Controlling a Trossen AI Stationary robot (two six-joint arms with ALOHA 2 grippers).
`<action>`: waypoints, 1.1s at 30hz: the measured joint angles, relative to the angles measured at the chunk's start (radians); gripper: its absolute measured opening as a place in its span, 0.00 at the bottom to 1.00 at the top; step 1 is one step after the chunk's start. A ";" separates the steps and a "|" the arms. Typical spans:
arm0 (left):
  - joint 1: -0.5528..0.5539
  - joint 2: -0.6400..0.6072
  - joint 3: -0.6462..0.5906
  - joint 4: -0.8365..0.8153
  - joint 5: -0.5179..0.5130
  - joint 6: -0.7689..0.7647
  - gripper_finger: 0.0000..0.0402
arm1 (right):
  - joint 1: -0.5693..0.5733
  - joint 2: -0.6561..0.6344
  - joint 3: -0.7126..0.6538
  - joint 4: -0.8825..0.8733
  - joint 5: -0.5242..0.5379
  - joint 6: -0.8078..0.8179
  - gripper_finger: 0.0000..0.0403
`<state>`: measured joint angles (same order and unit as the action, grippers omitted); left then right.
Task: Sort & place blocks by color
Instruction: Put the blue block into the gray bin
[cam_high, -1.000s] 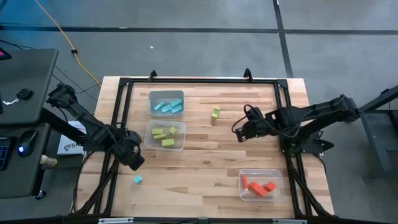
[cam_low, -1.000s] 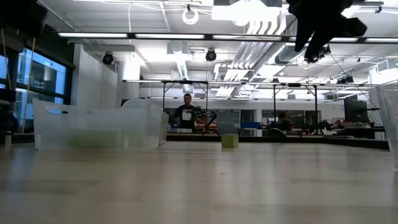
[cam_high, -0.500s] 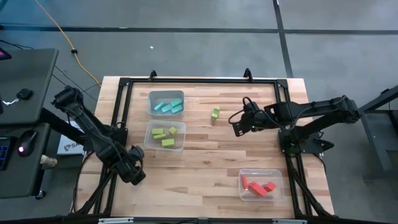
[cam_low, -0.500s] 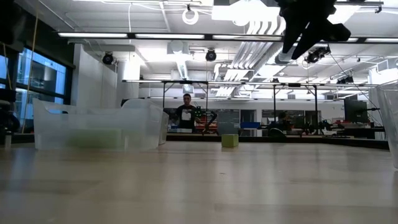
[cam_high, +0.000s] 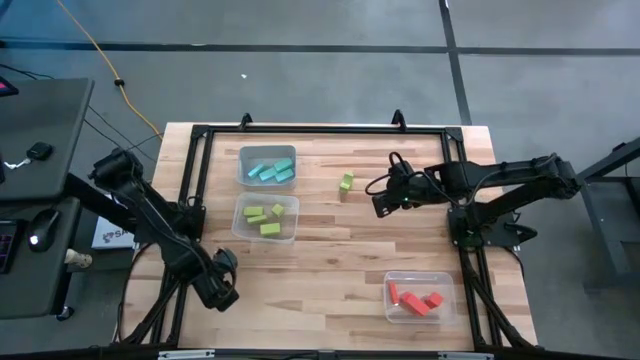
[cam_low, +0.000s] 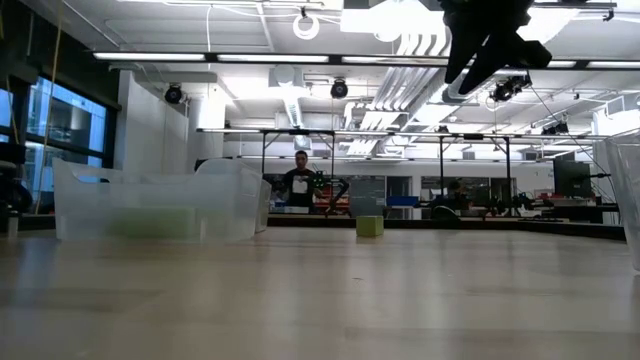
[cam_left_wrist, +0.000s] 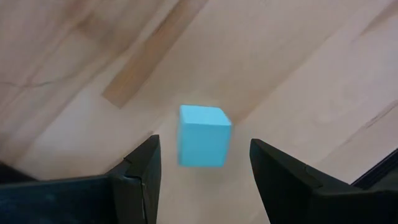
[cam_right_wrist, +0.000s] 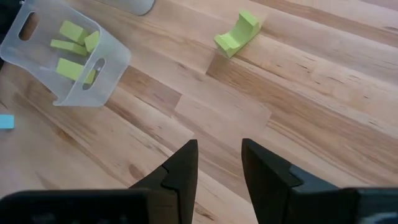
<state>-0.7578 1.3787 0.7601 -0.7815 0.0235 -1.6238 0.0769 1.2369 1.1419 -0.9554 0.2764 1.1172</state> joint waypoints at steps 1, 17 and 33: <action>0.000 0.009 0.000 0.013 0.000 0.000 0.46 | 0.000 0.000 0.000 0.000 -0.001 -0.001 0.28; -0.003 0.136 0.000 0.029 0.055 0.003 0.43 | 0.000 0.000 0.000 0.000 0.000 -0.001 0.28; 0.007 0.094 0.001 0.019 0.062 0.116 0.03 | 0.000 0.000 0.000 0.003 0.003 -0.019 0.28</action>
<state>-0.7509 1.4727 0.7609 -0.7623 0.0856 -1.5079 0.0769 1.2369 1.1419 -0.9519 0.2798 1.0984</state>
